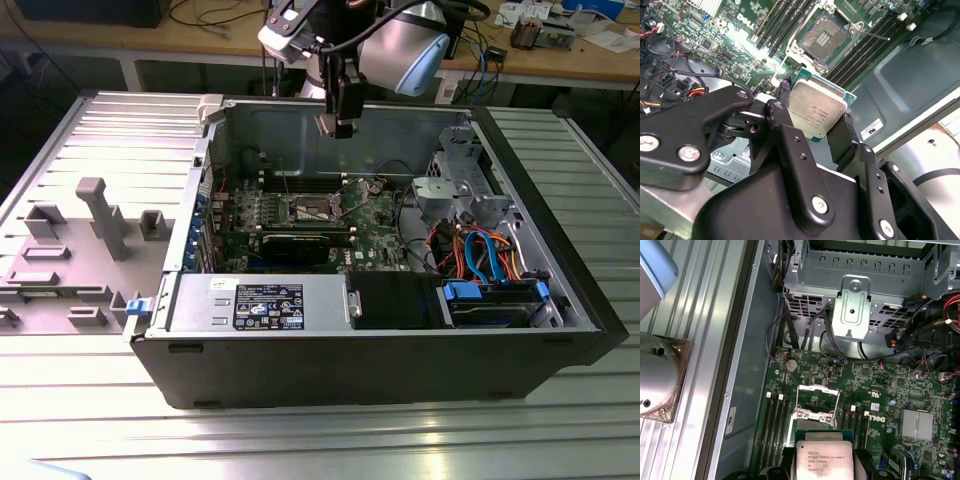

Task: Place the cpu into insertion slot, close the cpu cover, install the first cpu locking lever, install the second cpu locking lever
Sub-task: 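Place the cpu into insertion slot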

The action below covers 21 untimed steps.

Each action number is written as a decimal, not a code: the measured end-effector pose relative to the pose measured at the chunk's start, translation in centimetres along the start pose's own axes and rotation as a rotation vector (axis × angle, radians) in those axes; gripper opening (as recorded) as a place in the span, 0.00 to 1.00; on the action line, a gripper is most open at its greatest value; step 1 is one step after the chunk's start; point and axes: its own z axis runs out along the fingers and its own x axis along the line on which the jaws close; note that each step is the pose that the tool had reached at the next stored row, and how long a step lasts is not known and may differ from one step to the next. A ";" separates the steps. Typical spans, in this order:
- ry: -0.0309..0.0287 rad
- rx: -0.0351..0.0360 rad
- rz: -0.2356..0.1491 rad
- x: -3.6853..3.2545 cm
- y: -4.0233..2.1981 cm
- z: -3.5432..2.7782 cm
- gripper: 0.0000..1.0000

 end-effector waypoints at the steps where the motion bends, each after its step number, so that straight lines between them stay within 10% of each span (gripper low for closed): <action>1: -0.0002 0.0000 0.002 0.00 -0.01 0.00 0.55; 21: -0.0032 -0.0006 0.036 0.01 -0.10 0.00 0.55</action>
